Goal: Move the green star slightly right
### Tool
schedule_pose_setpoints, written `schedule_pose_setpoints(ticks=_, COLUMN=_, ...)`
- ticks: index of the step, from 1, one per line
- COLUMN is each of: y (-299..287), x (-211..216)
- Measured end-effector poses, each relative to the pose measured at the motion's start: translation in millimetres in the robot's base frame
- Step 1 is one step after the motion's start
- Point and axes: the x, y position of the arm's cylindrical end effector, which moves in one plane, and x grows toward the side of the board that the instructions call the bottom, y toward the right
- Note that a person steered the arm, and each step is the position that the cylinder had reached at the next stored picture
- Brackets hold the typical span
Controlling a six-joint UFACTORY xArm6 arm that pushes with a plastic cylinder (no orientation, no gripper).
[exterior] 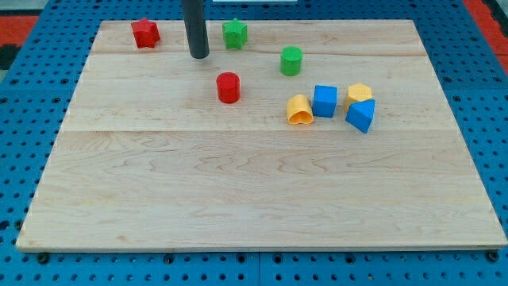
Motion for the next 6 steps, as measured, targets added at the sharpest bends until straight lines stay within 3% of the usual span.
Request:
schedule_pose_setpoints(ticks=3, y=1.4, x=-17.5)
schedule_pose_setpoints(ticks=4, y=30.3, x=-48.7)
schedule_pose_setpoints(ticks=5, y=53.3, x=-53.6)
schedule_pose_setpoints(ticks=6, y=122.9, x=-54.3)
